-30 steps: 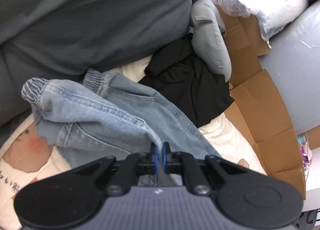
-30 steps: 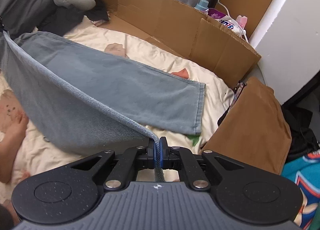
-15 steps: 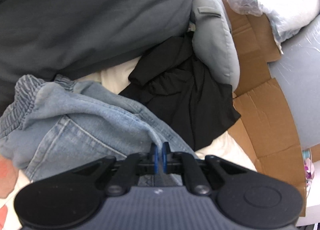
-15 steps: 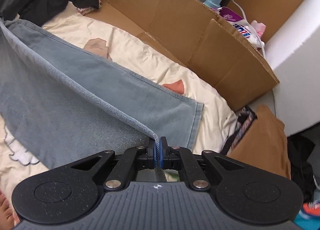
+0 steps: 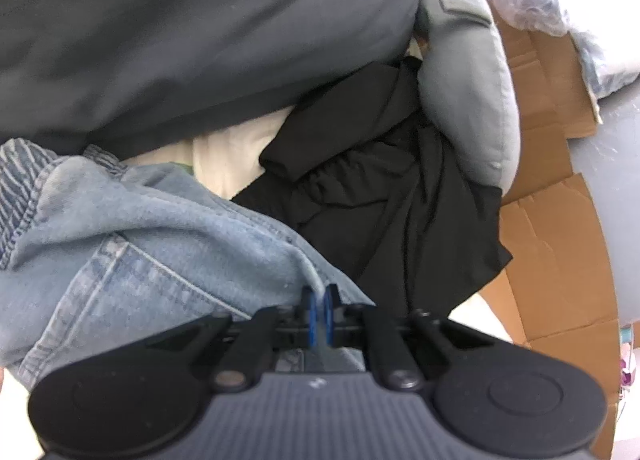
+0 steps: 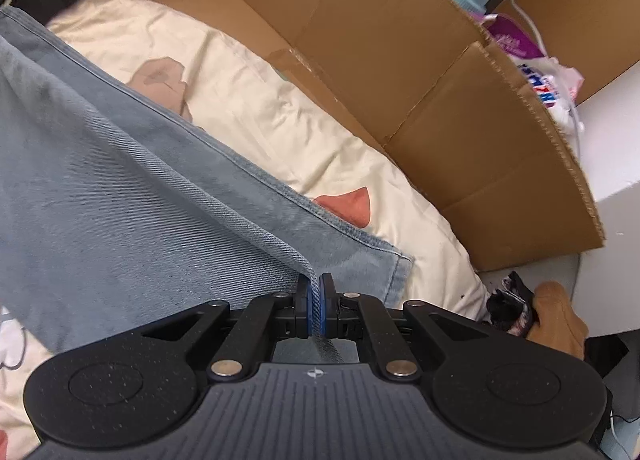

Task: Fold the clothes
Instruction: 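Carry the held side edge over the jeans with both grippers to fold it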

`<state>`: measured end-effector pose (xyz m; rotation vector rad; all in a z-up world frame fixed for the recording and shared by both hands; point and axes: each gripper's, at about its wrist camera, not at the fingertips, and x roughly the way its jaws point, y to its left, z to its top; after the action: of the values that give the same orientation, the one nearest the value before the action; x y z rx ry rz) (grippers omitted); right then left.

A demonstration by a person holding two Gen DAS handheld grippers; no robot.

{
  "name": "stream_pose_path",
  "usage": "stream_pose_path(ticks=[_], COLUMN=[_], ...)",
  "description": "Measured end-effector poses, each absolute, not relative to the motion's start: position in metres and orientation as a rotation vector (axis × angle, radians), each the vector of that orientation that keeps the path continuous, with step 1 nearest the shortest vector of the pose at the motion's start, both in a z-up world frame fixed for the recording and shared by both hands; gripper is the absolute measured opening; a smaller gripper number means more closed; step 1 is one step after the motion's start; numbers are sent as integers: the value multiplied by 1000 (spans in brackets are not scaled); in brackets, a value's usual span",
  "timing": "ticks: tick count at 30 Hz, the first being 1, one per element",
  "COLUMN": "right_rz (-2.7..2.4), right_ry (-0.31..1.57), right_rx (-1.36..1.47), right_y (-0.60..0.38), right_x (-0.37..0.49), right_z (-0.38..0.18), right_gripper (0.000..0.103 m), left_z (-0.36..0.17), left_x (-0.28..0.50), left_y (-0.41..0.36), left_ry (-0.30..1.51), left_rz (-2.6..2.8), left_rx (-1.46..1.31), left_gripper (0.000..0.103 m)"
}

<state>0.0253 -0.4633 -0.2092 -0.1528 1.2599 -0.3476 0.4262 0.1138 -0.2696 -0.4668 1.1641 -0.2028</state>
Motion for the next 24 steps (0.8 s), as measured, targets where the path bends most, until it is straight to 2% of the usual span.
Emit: stream_pose_path(ticks=[19, 24], right_rz=[-379, -399], right_ry=[1366, 1391], right_rx=[-166, -172], right_y=[-508, -512], right_x=[81, 91], right_z=[-284, -301], right_gripper=[0, 0], left_z=[-294, -299], left_x=[460, 466], left_y=[91, 79], left_ry=[1244, 1275], left_rz=[-168, -157], left_rx=[-448, -388], left_gripper=[5, 8])
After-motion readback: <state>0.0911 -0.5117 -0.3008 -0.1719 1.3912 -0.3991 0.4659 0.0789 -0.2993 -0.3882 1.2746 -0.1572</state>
